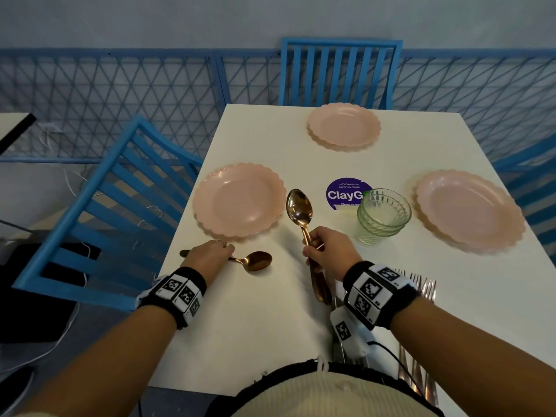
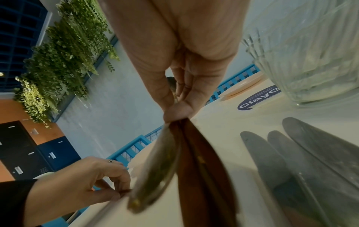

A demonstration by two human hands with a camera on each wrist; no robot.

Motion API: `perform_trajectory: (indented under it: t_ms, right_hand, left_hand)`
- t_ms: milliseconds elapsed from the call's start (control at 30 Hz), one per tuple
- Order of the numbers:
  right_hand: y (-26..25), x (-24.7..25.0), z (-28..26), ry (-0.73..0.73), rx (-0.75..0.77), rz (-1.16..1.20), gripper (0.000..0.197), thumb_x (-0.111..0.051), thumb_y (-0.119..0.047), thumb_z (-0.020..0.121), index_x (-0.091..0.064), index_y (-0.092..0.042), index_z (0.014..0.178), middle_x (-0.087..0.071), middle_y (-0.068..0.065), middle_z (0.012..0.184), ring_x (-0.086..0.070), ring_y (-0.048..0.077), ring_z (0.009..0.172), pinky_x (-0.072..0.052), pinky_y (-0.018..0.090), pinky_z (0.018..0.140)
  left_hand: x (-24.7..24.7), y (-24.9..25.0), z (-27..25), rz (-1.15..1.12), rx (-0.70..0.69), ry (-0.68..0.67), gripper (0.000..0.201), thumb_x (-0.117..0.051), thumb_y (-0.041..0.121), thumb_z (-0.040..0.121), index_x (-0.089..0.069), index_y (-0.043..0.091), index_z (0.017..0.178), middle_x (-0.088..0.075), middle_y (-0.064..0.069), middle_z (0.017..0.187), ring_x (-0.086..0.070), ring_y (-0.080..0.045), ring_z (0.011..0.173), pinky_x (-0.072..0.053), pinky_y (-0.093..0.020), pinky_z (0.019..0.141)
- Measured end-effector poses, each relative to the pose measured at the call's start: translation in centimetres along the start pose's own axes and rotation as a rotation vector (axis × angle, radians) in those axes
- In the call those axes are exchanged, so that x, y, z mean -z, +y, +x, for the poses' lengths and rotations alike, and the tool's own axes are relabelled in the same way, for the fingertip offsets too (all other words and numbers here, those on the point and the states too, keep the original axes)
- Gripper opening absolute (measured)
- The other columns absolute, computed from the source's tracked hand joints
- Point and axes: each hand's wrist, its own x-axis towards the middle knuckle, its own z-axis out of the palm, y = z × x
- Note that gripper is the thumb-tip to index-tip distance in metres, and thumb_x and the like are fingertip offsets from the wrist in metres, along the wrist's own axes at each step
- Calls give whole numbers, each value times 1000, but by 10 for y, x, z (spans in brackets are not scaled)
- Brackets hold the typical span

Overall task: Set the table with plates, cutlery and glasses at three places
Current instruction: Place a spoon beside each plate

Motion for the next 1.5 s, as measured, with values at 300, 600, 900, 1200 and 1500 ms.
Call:
perform_trajectory:
  t_ms: [300,600,900,1200,1500]
  right_hand:
    - [0,1,-4,0,-1,11,9,-58,-7,88,-55,-14,93,-68,16,99,-66,20,74,-58,28,62]
    - [4,3,-4,-5,-4,26,9,-58,-8,88,-54,-15,92,-67,13,95,-65,17,70,-54,21,57]
    - [4,10,-8,63,87,141,10,-62,-8,87,-60,-14,95,-69,14,92,-69,21,72,-57,25,67]
    - [12,57,-15,190,177,292,12,-60,-6,88,-64,-4,99,-66,9,79,-63,16,65,-56,22,58]
    - [37,129,-31,365,222,268,5,-59,-14,90,-63,-17,88,-62,-3,74,-63,14,64,-60,27,63]
  left_hand:
    - [-2,-11,-2,25,46,-4,27,-46,13,94,-48,12,121,-53,-7,122,-54,-23,112,-47,-30,83]
    - [0,-5,0,-1,38,-11,28,-48,13,93,-48,14,121,-53,-7,122,-54,-23,111,-48,-33,85]
    - [72,45,-13,-680,25,486,28,-58,25,90,-62,9,112,-68,-6,100,-65,-22,86,-54,-33,80]
    - [131,141,18,-1455,-72,133,18,-47,9,96,-63,0,96,-56,-6,67,-58,-10,57,-55,-18,55]
    - [173,211,38,-1406,-137,362,14,-52,8,92,-56,13,79,-65,-2,76,-66,-16,69,-58,-23,59]
